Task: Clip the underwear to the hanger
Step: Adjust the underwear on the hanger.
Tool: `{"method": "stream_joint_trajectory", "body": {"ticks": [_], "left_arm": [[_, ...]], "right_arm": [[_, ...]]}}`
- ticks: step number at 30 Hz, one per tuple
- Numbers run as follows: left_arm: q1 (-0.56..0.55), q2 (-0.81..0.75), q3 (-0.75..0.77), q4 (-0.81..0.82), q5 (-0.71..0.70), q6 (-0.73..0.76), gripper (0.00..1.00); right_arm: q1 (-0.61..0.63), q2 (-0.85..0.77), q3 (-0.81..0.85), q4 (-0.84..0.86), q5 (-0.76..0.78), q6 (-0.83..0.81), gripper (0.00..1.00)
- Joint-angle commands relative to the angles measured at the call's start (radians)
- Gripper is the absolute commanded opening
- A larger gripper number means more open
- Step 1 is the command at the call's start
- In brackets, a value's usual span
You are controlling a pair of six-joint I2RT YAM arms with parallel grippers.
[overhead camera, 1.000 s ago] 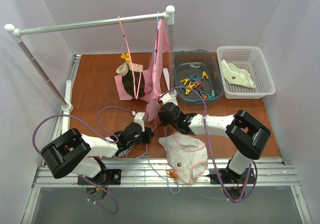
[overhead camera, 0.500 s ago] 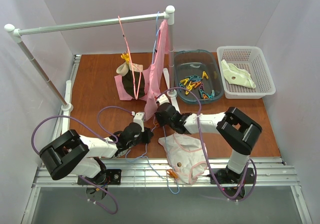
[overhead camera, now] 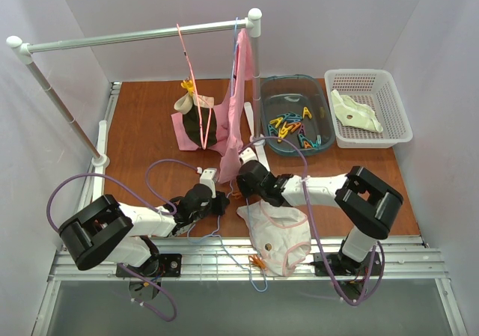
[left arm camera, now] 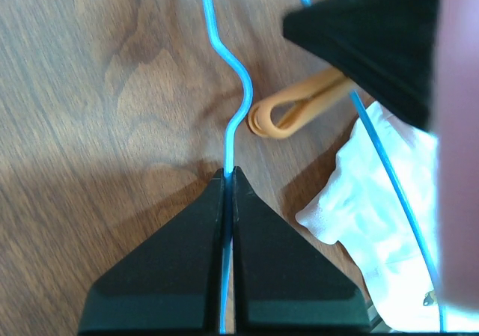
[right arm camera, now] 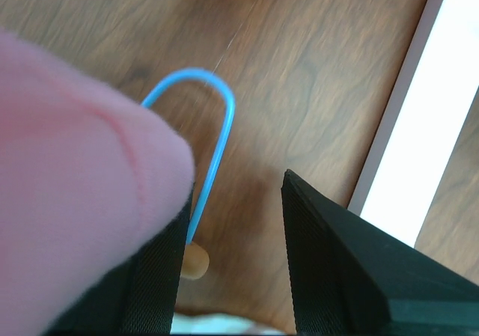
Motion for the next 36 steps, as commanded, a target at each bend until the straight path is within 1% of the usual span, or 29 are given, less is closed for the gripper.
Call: {"method": "stream_joint_trajectory", "body": {"ticks": [1,6,8,12,13,15,19,20,23,26,29,36], "left_arm": [[0.002,-0.01,-0.008,-0.051,-0.04,0.0,0.0],[0.002,-0.007,0.0,-0.054,-0.037,0.0,0.0],[0.002,-0.006,0.009,-0.061,-0.038,0.003,0.0],[0.002,-0.007,0.029,-0.086,-0.054,0.014,0.0],[0.002,-0.006,0.035,-0.092,-0.057,0.014,0.0],[0.002,-0.004,0.038,-0.095,-0.054,0.019,0.0],[0.002,-0.013,0.029,-0.094,-0.054,0.031,0.0],[0.002,-0.027,0.023,-0.095,-0.052,0.039,0.0],[0.002,-0.058,0.009,-0.1,-0.051,0.052,0.0],[0.002,-0.084,0.0,-0.104,-0.034,0.074,0.0],[0.002,-0.09,0.0,-0.103,-0.017,0.089,0.0],[0.003,-0.064,0.007,-0.083,0.034,0.121,0.0]], "right_arm": [[0.021,-0.067,-0.038,-0.074,0.002,0.036,0.42],[0.053,-0.105,-0.047,-0.094,0.039,0.045,0.42],[0.064,-0.135,-0.043,-0.138,0.083,0.044,0.43],[0.079,-0.236,-0.05,-0.172,0.107,0.035,0.47],[0.081,-0.284,-0.07,-0.184,0.105,0.033,0.5],[0.084,-0.347,-0.099,-0.198,0.099,0.047,0.51],[0.087,-0.434,-0.223,-0.204,0.074,0.133,0.54],[0.091,-0.443,-0.272,-0.196,0.064,0.143,0.54],[0.11,-0.46,-0.344,-0.17,0.033,0.171,0.55],[0.145,-0.449,-0.372,-0.115,0.01,0.176,0.55],[0.174,-0.446,-0.369,-0.104,0.021,0.179,0.56],[0.185,-0.493,-0.337,-0.104,0.082,0.174,0.57]]}}
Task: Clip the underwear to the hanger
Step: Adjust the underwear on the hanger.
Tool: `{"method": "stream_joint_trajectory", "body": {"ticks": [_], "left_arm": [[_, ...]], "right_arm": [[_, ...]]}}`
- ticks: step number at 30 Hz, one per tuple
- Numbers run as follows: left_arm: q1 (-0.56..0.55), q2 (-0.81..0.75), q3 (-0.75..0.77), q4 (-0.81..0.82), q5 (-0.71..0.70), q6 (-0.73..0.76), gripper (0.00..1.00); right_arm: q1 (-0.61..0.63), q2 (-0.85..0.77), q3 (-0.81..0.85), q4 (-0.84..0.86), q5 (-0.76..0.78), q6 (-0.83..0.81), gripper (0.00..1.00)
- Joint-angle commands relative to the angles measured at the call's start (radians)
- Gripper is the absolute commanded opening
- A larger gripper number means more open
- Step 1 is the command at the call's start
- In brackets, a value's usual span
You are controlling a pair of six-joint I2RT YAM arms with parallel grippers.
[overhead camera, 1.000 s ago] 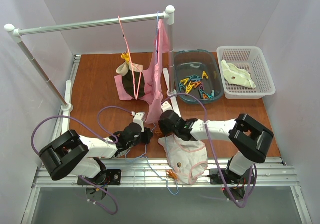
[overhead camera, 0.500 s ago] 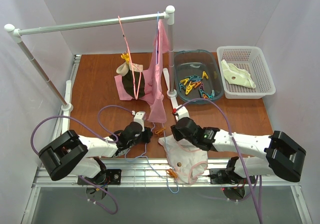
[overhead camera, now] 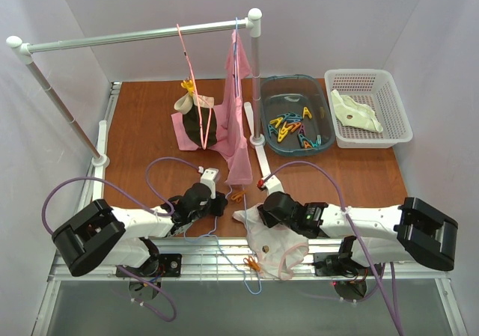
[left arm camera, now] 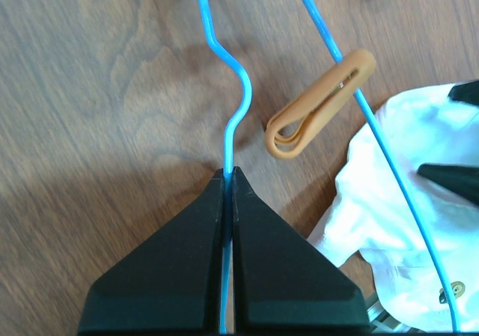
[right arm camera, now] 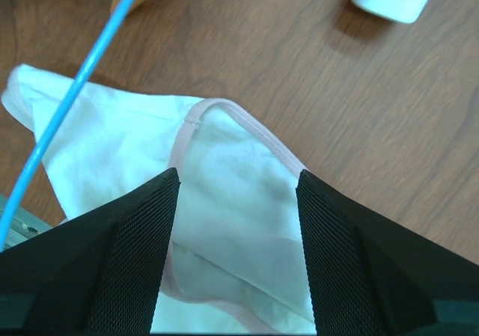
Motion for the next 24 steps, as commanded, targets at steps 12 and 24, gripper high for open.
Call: {"method": "stream_joint_trajectory", "body": {"ticks": [12,24], "left_arm": [[0.002,0.055,0.022,0.027,0.05,0.049,0.0],[0.002,0.044,0.018,0.015,0.031,0.055,0.0]], "right_arm": [[0.005,0.126,0.034,0.077,0.049,0.038,0.57],[0.003,0.164,0.124,-0.31,0.248,0.256,0.01]]}}
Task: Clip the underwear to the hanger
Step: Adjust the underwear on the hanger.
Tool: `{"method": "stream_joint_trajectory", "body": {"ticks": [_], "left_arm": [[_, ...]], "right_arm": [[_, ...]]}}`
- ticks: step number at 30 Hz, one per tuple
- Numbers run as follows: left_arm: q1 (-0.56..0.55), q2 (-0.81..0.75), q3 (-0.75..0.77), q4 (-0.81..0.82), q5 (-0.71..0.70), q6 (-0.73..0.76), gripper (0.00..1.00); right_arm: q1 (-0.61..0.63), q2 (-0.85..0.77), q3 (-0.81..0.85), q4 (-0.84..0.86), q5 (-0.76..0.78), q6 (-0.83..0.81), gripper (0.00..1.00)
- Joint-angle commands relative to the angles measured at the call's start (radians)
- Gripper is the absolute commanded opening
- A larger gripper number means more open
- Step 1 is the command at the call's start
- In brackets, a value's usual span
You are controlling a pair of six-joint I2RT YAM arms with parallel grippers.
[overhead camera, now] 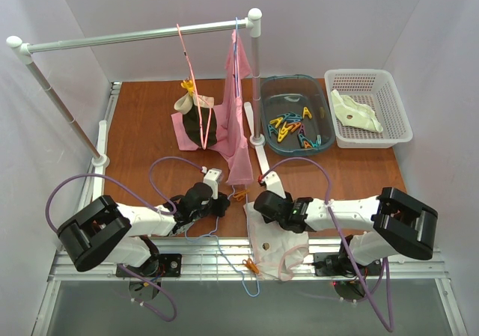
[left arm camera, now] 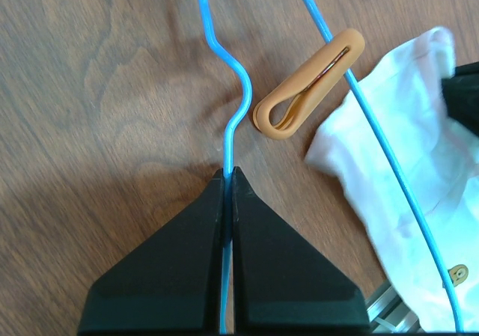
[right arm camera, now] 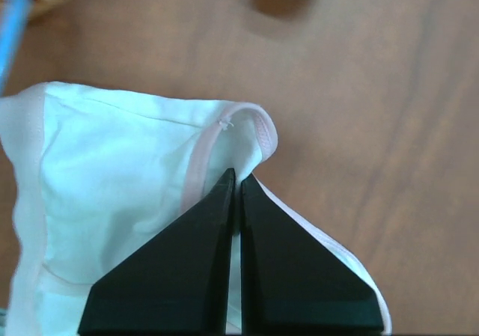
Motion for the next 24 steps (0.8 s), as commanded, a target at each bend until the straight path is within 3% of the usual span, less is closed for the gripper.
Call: {"method": "stream_joint_trajectory", "body": {"ticks": [1,9,11,15,16,19,24], "left_arm": [[0.001,-0.01,0.009,-0.027,-0.012,0.024,0.0],[0.001,-0.012,0.014,-0.036,-0.02,0.03,0.0],[0.001,-0.013,0.023,-0.039,-0.029,0.029,0.0],[0.001,-0.032,0.044,-0.071,-0.061,0.022,0.18],[0.001,-0.038,0.049,-0.076,-0.069,0.022,0.28],[0.001,-0.069,0.06,-0.091,-0.086,0.022,0.42],[0.001,-0.112,0.066,-0.134,-0.11,0.009,0.45]], "right_arm": [[0.005,0.001,0.03,-0.263,0.126,0.134,0.01],[0.005,-0.036,0.038,-0.423,0.189,0.259,0.02],[0.005,-0.06,0.052,-0.422,0.201,0.231,0.19],[0.006,-0.123,0.093,-0.403,0.211,0.144,0.42],[0.006,-0.14,0.101,-0.4,0.206,0.13,0.44],[0.009,-0.252,0.098,-0.331,0.169,0.061,0.47],[0.003,-0.359,-0.021,-0.089,0.06,-0.077,0.52]]}}
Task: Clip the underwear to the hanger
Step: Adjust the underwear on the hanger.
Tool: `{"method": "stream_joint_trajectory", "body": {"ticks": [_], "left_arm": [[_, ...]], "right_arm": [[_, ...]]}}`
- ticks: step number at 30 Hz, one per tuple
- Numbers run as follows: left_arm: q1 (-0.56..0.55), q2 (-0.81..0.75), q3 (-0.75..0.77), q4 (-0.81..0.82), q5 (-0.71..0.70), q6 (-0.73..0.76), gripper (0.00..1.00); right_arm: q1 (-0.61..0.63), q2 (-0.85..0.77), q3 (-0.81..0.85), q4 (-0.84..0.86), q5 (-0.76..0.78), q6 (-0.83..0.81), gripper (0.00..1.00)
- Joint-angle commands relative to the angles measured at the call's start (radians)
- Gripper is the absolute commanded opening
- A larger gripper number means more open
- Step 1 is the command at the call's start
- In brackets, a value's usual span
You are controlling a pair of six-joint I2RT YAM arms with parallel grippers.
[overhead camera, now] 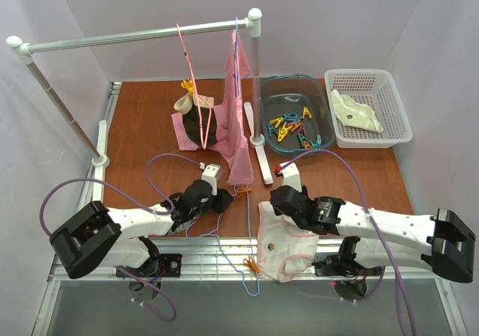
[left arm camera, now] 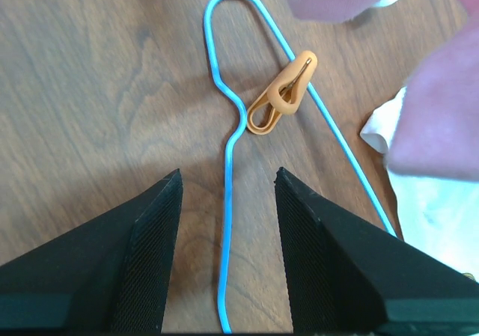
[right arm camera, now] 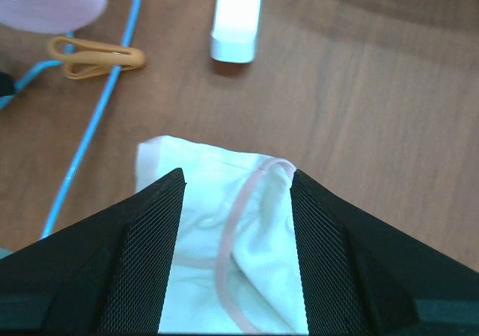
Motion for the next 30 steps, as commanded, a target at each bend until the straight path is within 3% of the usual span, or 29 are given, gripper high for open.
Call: {"method": "stream_joint_trajectory", "body": {"ticks": [1,9,15,19,23,28,30], "left_arm": [[0.001,-0.054,0.026,-0.057,-0.053,-0.013,0.45],[0.001,-0.117,0.006,-0.019,-0.067,-0.09,0.39],[0.001,-0.054,0.021,0.046,-0.033,-0.157,0.37],[0.001,0.029,0.053,0.05,-0.018,-0.171,0.33],[0.001,0.067,0.055,0.088,-0.013,-0.176,0.3],[0.001,0.053,0.052,0.108,-0.042,-0.176,0.2],[0.001,0.046,0.053,0.118,-0.042,-0.176,0.16]], "right_arm": [[0.001,-0.037,-0.075,0.198,-0.073,-0.112,0.52],[-0.021,0.018,-0.163,0.416,-0.147,-0.189,0.52],[-0.041,0.118,-0.206,0.531,-0.164,-0.195,0.48],[-0.044,0.242,-0.206,0.568,-0.16,-0.192,0.36],[-0.047,0.325,-0.187,0.589,-0.15,-0.185,0.15],[-0.05,0.387,-0.157,0.605,-0.132,-0.188,0.01],[-0.058,0.406,-0.141,0.605,-0.129,-0.195,0.01]]}}
